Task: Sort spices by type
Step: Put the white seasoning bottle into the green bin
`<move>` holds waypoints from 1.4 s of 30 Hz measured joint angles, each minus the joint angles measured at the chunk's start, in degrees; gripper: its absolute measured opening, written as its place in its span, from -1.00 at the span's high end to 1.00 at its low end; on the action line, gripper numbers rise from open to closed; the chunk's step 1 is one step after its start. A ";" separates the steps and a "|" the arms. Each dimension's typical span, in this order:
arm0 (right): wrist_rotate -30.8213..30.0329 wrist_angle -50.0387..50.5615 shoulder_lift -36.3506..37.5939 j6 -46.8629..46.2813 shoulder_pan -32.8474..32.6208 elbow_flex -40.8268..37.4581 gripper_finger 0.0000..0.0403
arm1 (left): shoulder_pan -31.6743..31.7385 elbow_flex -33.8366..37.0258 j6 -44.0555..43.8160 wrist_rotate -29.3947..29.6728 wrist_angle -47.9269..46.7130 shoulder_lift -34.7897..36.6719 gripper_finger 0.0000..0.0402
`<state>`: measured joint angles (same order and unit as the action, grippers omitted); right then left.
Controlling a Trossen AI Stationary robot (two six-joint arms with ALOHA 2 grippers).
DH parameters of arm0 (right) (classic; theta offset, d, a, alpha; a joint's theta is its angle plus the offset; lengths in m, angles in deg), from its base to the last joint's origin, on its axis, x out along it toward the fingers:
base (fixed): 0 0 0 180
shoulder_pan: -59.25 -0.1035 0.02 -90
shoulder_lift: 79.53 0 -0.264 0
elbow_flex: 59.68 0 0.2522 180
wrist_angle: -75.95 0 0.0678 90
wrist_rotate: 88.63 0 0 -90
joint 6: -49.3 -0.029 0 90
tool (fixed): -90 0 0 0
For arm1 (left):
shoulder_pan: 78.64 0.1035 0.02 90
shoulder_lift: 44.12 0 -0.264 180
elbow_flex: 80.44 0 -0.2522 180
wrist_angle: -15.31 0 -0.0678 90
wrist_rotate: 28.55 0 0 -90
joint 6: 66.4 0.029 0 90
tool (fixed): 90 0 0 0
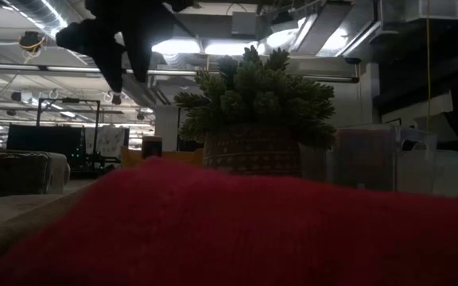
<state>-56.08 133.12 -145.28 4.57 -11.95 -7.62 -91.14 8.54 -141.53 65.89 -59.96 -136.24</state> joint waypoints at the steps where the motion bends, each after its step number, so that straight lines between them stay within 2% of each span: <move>1: 0.00 -0.03 0.00 0.00 0.00 0.00 0.23 | -0.57 0.00 -0.32 -0.01 0.10 0.00 0.15; 8: 0.15 -0.04 0.00 0.00 0.00 0.00 0.23 | -3.05 0.00 -1.03 -1.59 -0.47 0.00 0.12; 14: 1.60 -0.63 0.00 0.00 0.00 0.00 0.23 | -2.81 0.01 -5.23 -4.40 -6.29 0.00 -0.08; 22: 2.51 -3.99 0.00 0.00 0.00 0.00 0.23 | -3.22 2.21 -22.48 -6.34 -7.57 -0.02 -0.26; 29: 4.74 -4.65 0.00 -0.02 -0.02 -0.02 0.23 | -4.54 8.64 -34.03 -8.47 0.25 -0.02 -0.27; 42: 5.34 -4.79 0.00 0.00 -0.02 -0.02 0.23 | -4.76 17.97 -38.75 -8.94 10.43 -0.02 -0.27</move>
<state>-50.74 128.34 -145.28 4.57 -11.97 -7.64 -95.90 26.51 -180.27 56.94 -49.53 -136.26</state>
